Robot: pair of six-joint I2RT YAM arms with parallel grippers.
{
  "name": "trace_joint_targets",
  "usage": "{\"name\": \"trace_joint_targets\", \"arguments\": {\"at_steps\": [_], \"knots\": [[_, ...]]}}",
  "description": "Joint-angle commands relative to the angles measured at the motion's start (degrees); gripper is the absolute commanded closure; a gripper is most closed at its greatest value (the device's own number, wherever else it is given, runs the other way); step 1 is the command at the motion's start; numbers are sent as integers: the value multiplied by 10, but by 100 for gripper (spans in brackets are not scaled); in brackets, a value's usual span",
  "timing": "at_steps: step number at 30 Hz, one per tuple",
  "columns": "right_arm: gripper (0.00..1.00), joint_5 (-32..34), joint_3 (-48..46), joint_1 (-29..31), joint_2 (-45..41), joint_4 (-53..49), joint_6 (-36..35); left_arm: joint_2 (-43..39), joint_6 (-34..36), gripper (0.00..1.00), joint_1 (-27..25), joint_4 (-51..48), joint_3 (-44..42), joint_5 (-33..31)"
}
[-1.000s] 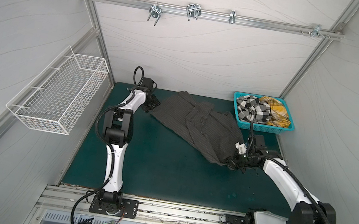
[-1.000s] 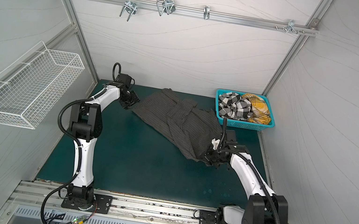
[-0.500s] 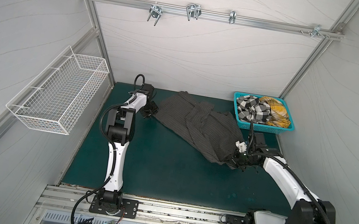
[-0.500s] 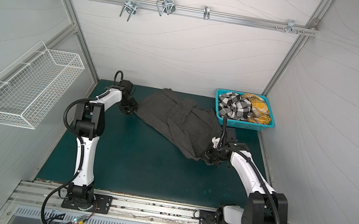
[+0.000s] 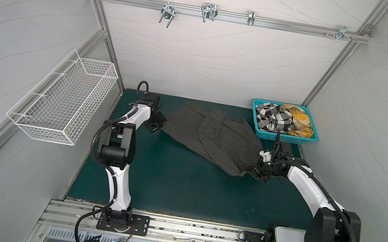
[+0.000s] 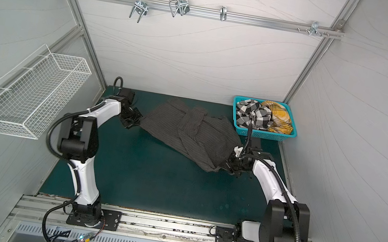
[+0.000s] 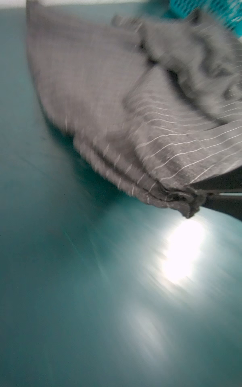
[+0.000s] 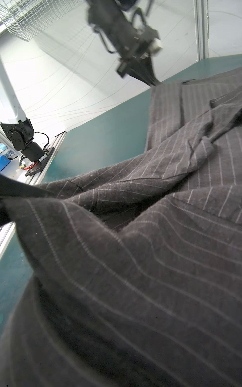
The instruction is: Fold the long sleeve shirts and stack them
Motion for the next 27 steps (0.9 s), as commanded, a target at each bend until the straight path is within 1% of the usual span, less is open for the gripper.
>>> {"name": "trace_joint_targets", "arguments": {"at_steps": [1,4,6,7,9,11,13,14,15,17,18,19,20,22,23,25,27], "knots": [[100,-7,-11,4,0,-8,-5,-112,10,100,15,-9,-97,-52],[100,-4,-19,10,-1,-4,1,-208,-7,100,26,-5,-209,-65],[100,0,-7,11,10,8,6,-250,-22,100,32,18,-251,-66],[100,7,14,10,26,16,10,-255,-26,100,35,28,-247,-62],[100,16,82,8,77,32,16,-230,-26,100,40,22,-193,-54],[100,7,211,4,159,33,24,-178,-26,100,41,9,-66,-55],[100,-17,399,0,251,-1,27,-114,-40,100,43,-10,99,-53],[100,-22,540,-5,300,-43,23,-75,-49,100,43,-34,207,-48],[100,-23,640,-11,331,-73,24,-34,-55,100,43,-68,338,-52],[100,-25,817,-29,363,-80,41,19,-69,100,45,-113,537,-66],[100,-35,882,-44,369,-67,58,15,-88,100,50,-110,571,-79],[100,-49,916,-63,366,-43,82,-3,-109,100,58,-110,570,-87],[100,-63,920,-80,357,-14,106,-21,-121,100,65,-107,555,-91],[100,-99,881,-113,326,55,156,-85,-122,100,68,-66,459,-94],[100,-112,860,-122,314,64,164,-117,-120,100,68,-42,404,-90],[100,-132,813,-129,292,49,139,-187,-115,100,68,-19,287,-99],[100,-126,739,-127,261,19,98,-250,-113,100,70,-11,184,-115]]}}
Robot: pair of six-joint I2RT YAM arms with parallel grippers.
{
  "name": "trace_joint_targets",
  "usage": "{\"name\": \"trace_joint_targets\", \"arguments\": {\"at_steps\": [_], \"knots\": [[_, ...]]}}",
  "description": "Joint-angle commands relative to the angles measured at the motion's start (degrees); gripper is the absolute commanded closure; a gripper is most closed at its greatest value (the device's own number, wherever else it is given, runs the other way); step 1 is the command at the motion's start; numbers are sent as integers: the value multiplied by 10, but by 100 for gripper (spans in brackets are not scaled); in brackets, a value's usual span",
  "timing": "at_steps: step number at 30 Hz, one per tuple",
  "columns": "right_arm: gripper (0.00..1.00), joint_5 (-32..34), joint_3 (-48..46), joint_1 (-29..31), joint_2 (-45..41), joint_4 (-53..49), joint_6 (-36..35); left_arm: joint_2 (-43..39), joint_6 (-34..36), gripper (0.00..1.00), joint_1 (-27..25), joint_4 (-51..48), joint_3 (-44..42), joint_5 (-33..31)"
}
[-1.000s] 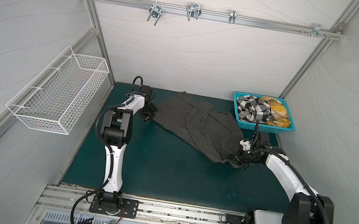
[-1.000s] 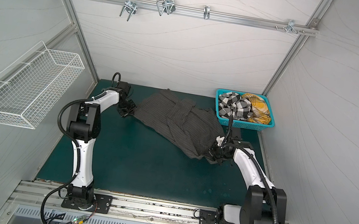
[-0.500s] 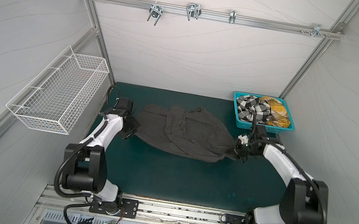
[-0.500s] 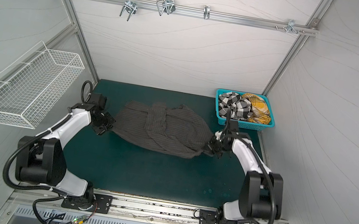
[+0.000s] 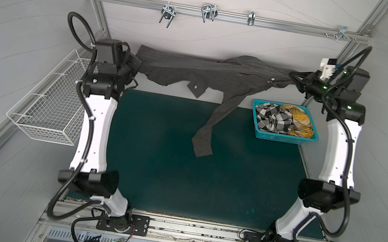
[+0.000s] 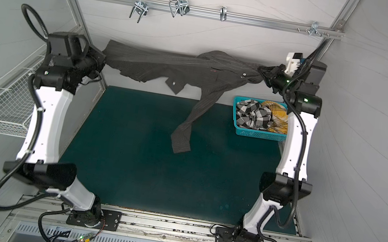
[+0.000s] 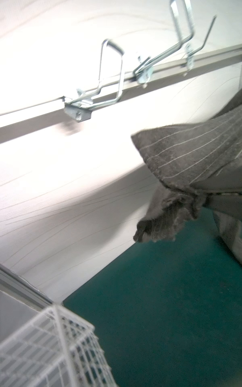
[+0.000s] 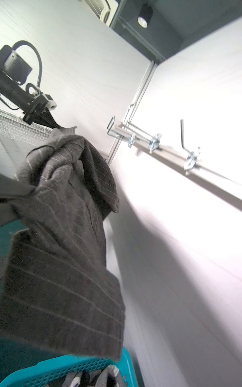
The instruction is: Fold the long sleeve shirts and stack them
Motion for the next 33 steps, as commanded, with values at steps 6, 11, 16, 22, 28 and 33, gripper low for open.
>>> {"name": "trace_joint_targets", "arguments": {"at_steps": [6,11,16,22,28,33], "knots": [[100,20,-464,-1,-160,-9,-56,-209,-25,100,15,-32,-416,-51],[100,74,-698,0,-223,-16,-121,-297,17,100,15,-3,-688,-34],[100,111,-814,3,-206,-17,-135,-292,25,100,15,26,-830,15],[100,161,-866,54,-237,-22,-129,-302,27,100,15,18,-854,4],[100,191,-903,65,-233,-29,-122,-255,32,100,15,19,-845,-9],[100,208,-926,75,-243,-46,-120,-219,33,100,15,24,-834,-21]]}}
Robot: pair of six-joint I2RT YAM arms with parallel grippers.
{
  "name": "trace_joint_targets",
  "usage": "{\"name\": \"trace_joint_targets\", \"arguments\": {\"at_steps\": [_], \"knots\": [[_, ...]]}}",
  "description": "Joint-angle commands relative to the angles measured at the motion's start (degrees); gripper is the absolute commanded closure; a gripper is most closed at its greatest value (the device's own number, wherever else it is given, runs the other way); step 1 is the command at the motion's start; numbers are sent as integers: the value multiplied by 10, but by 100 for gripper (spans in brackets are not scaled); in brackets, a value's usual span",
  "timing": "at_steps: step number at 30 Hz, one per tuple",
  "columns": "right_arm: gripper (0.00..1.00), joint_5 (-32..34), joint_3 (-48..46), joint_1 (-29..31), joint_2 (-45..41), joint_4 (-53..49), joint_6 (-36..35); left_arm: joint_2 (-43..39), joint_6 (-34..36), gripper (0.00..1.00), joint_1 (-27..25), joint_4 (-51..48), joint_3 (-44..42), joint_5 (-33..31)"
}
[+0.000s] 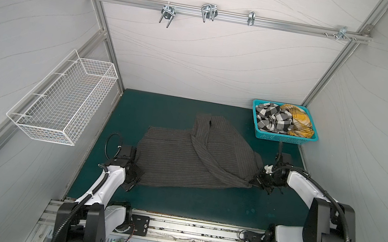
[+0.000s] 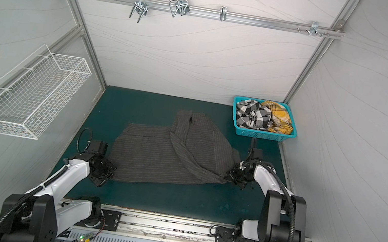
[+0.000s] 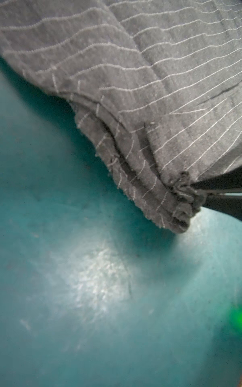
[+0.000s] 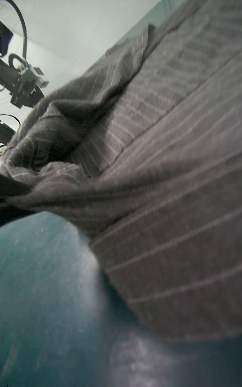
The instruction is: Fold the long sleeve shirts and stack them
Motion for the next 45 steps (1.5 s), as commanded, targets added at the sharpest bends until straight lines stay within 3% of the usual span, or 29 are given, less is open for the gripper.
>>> {"name": "trace_joint_targets", "arguments": {"at_steps": [1,2,3,4,5,6,8,10,13,15,18,22,26,30,33,36,45], "knots": [[99,26,-9,7,-14,-28,-2,26,5,100,4,7,23,-23],[86,33,-6,9,-21,-38,-3,32,9,96,4,-3,33,-15],[69,45,-1,15,-33,-48,-6,33,12,79,4,-16,46,-6],[61,61,6,25,-49,-61,-6,27,8,64,3,-28,54,0],[42,89,13,41,-73,-81,-6,12,8,54,3,-43,65,4],[32,121,26,62,-98,-107,-4,-7,10,46,1,-67,80,0],[23,182,50,116,-151,-157,9,-47,19,35,-8,-114,115,-18],[23,237,75,178,-196,-202,25,-84,30,27,-22,-146,144,-29],[24,293,106,265,-221,-249,41,-109,28,25,-50,-155,164,-36],[23,304,128,313,-203,-259,36,-95,21,28,-64,-144,167,-33],[20,340,178,407,-152,-247,7,-53,7,39,-65,-89,157,14],[13,404,276,481,-19,-241,-47,2,-1,54,-75,-28,162,50],[14,428,383,496,111,-195,-107,31,8,65,-82,-9,165,52],[16,412,458,494,225,-108,-187,52,24,76,-81,2,153,54],[17,391,535,488,310,-94,-223,77,39,90,-81,5,146,65],[17,364,603,478,384,-86,-244,80,47,97,-81,12,127,69],[17,322,802,450,559,-95,-283,67,60,100,-81,9,90,87]]}}
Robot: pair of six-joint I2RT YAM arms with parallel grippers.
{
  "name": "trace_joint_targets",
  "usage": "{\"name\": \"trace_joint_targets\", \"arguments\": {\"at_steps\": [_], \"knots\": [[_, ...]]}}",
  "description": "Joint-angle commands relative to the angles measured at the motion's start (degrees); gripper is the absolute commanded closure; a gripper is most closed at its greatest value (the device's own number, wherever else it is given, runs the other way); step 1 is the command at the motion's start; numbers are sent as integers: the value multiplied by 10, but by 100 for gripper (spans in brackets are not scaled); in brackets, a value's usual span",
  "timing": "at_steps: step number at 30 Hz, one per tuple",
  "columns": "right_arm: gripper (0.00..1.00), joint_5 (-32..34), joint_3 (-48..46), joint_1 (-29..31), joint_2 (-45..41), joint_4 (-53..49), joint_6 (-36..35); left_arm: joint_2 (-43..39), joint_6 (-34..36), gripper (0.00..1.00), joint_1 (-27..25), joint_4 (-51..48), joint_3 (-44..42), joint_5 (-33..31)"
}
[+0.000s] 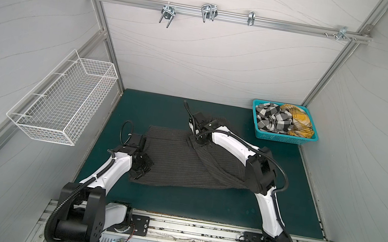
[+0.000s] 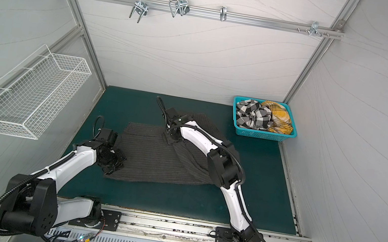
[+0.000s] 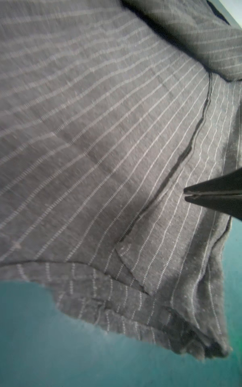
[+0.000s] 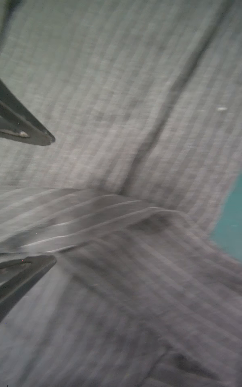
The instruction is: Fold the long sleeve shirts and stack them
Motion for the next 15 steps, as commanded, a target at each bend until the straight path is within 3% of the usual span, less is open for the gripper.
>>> {"name": "trace_joint_targets", "arguments": {"at_steps": [1,5,10,15], "knots": [[18,-22,68,-14,50,-19,-29,-13,12,100,-1,0,-5,12],[25,-40,125,-28,98,-32,-30,-21,16,100,-1,-8,-5,11],[43,-73,135,-40,111,-13,-31,-23,22,100,-1,-11,-4,8],[79,-77,145,-45,112,-20,-39,-13,20,100,-1,-2,-11,6]]}}
